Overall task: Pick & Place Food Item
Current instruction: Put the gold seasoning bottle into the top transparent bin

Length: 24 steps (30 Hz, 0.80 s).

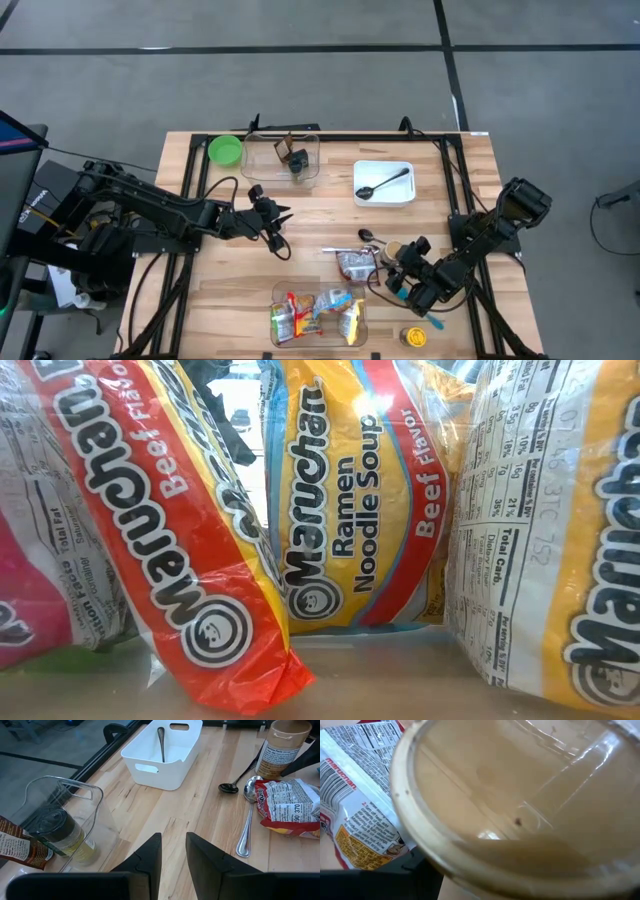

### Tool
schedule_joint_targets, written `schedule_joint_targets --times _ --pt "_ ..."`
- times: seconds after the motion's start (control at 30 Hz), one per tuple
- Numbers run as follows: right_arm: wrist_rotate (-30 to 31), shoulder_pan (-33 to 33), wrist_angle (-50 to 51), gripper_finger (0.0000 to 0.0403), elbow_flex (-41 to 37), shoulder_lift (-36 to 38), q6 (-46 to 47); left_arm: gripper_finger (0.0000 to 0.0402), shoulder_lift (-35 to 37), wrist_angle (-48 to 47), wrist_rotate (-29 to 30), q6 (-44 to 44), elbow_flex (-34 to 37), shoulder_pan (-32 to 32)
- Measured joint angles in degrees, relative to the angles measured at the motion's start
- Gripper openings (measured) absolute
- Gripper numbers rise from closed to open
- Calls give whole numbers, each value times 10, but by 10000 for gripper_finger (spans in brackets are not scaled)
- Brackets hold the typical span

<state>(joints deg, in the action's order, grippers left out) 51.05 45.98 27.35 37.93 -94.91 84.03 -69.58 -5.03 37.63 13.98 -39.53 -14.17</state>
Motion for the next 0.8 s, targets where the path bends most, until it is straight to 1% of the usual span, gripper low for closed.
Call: schedule_joint_targets --times 0.47,0.6,0.7,0.8 --pt "0 0 0 283 0 0 -5 81 0 0 0 0 0 0" --pt "7 3 2 298 0 0 -1 81 0 0 0 0 0 0" --pt "25 13 2 310 0 0 6 81 0 0 0 0 0 0" --pt "40 21 9 313 0 0 21 81 0 0 0 0 0 0"
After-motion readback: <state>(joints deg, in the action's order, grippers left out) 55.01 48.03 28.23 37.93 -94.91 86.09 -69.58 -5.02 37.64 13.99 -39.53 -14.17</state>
